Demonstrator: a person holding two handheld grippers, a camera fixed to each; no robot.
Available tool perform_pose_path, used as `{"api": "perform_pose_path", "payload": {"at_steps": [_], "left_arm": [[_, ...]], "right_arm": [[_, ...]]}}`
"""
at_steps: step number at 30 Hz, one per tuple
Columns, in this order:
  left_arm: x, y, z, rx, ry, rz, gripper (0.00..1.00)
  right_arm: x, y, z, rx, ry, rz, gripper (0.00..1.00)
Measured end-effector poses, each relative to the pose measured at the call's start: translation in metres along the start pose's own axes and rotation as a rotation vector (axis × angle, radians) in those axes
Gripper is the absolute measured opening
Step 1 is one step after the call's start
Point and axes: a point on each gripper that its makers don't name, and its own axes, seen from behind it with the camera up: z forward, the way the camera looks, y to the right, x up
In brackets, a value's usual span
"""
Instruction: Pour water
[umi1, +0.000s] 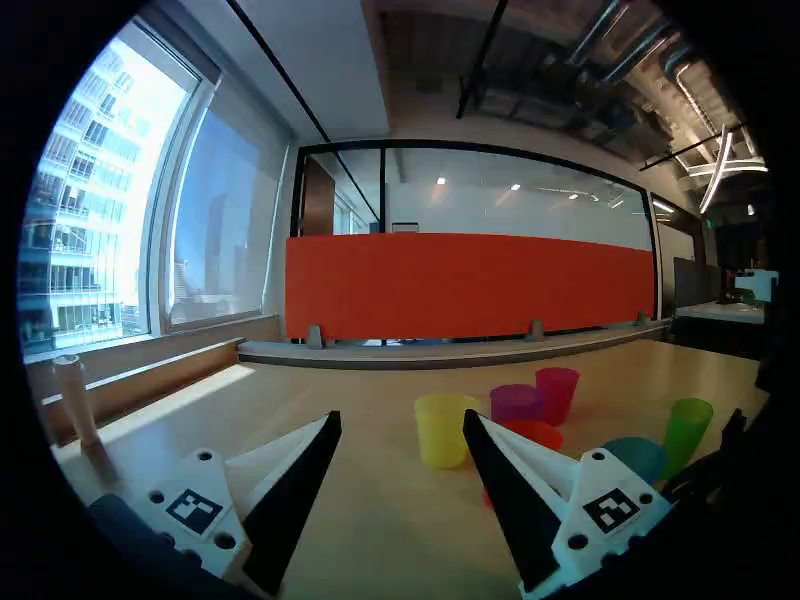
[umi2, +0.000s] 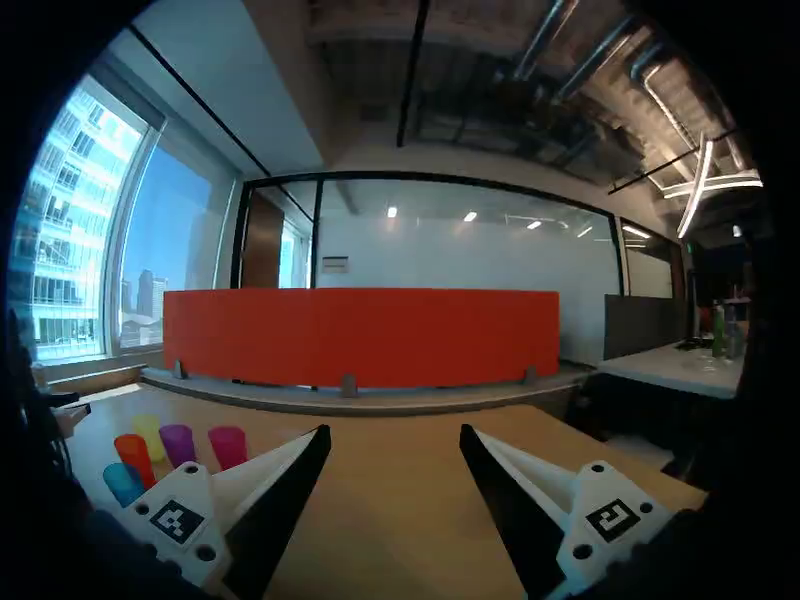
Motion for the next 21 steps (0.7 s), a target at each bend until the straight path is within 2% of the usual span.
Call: {"api": "perform_pose_path", "payload": {"at_steps": [11,21], "left_arm": [[0.0,0.0,0.0,0.0,0.0,0.0,0.9],[0.001,0.0,0.0,0.0,0.0,0.0,0.9]], "right_arm": [[-0.007,0.0,0.001,0.021,0.013,-0.005,1.0],[-0.015,-0.008,0.015,0.043,0.036,0.019,1.0]]}}
